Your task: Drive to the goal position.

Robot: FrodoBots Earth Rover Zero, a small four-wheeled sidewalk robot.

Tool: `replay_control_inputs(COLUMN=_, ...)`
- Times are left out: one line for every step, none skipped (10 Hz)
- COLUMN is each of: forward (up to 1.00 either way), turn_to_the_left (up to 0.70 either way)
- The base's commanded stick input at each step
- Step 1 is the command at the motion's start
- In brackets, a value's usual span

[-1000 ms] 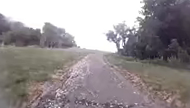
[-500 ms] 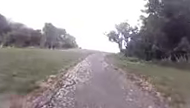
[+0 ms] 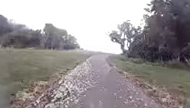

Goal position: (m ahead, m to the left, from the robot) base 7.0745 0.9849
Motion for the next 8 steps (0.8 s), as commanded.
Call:
replay_control_inputs(forward=1.00, turn_to_the_left=0.00)
replay_control_inputs(forward=1.00, turn_to_the_left=0.00)
replay_control_inputs(forward=1.00, turn_to_the_left=0.00)
replay_control_inputs(forward=1.00, turn_to_the_left=0.00)
replay_control_inputs(forward=1.00, turn_to_the_left=0.00)
replay_control_inputs(forward=1.00, turn_to_the_left=0.00)
replay_control_inputs(forward=1.00, turn_to_the_left=0.00)
replay_control_inputs(forward=1.00, turn_to_the_left=0.00)
